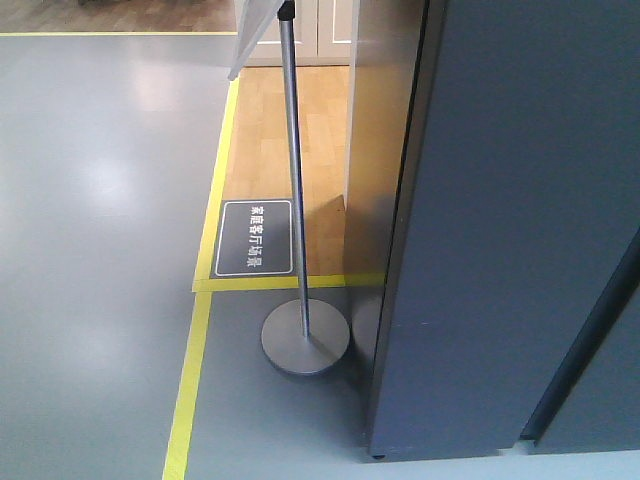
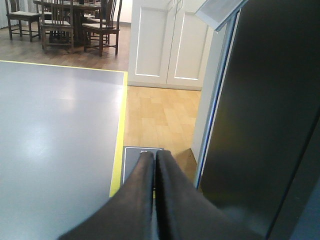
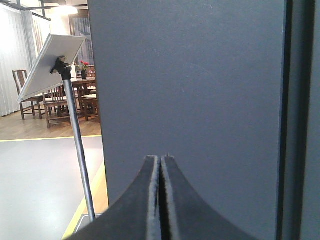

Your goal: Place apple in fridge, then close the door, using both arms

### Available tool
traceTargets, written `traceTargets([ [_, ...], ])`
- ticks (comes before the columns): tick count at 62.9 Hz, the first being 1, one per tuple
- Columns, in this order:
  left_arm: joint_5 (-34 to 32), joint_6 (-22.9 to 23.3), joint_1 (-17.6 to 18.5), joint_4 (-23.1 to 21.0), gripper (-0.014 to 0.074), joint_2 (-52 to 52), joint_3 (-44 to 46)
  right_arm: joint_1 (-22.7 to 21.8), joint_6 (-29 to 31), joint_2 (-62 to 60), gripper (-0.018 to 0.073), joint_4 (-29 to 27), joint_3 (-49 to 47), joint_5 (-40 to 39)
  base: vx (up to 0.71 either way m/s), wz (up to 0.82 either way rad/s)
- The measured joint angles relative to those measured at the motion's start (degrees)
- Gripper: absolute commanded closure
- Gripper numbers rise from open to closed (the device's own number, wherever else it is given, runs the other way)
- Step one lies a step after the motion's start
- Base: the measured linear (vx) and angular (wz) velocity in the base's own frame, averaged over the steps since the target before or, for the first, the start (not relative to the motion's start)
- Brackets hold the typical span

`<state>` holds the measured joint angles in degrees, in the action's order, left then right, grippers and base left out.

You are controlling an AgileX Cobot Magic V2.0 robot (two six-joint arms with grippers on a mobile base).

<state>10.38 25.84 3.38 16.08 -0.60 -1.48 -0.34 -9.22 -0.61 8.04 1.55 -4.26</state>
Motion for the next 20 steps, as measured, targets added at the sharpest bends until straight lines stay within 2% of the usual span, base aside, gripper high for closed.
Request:
traceTargets([
  [20,0.0,0.0,0.0,0.0,0.0603,0.0,0.0,0.0,0.0,0.0,0.0563,0.0,0.0,0.07,0.0,0.0],
])
